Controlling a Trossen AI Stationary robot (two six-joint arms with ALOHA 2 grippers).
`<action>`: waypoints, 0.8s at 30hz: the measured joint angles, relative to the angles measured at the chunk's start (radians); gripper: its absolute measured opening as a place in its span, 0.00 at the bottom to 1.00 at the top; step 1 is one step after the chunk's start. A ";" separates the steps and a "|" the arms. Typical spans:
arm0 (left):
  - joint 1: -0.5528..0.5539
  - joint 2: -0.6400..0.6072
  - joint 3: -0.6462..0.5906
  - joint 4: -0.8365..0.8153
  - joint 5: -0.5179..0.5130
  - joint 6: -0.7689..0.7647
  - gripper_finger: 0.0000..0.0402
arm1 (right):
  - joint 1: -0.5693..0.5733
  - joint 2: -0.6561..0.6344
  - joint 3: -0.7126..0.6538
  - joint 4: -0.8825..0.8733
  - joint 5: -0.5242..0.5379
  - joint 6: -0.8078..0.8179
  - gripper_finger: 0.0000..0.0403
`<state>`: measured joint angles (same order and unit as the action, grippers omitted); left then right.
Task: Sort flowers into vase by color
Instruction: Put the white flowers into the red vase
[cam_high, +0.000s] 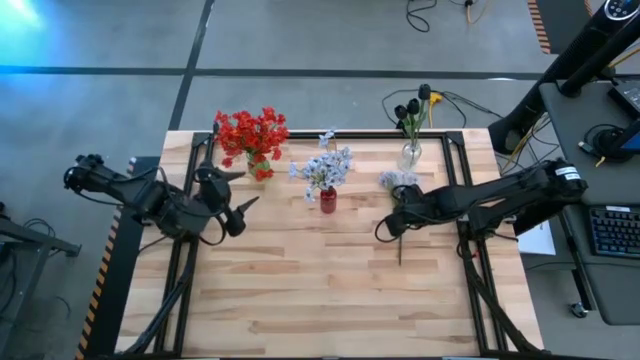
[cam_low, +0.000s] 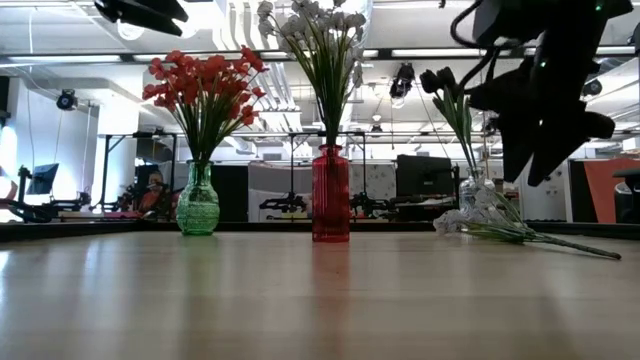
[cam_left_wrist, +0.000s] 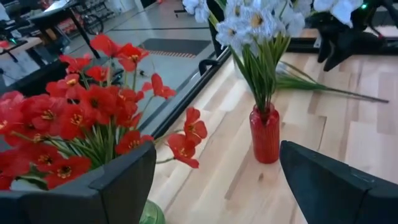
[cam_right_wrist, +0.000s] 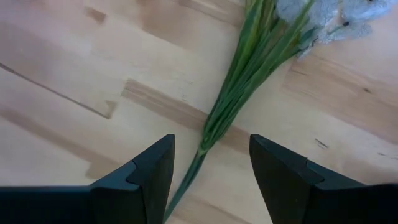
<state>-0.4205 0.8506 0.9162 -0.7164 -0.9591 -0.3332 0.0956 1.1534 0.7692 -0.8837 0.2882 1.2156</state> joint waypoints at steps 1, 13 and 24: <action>-0.002 0.002 -0.006 0.003 -0.002 0.001 0.80 | 0.000 0.019 0.000 0.003 0.000 0.000 0.50; -0.002 0.012 -0.067 0.088 -0.003 -0.001 0.80 | -0.005 0.197 0.000 0.035 -0.015 -0.012 0.50; -0.002 0.014 -0.075 0.088 -0.002 -0.016 0.80 | -0.030 0.223 0.000 0.094 -0.018 -0.033 0.50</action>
<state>-0.4221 0.8650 0.8410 -0.6281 -0.9611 -0.3489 0.0659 1.3765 0.7692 -0.7896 0.2698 1.1829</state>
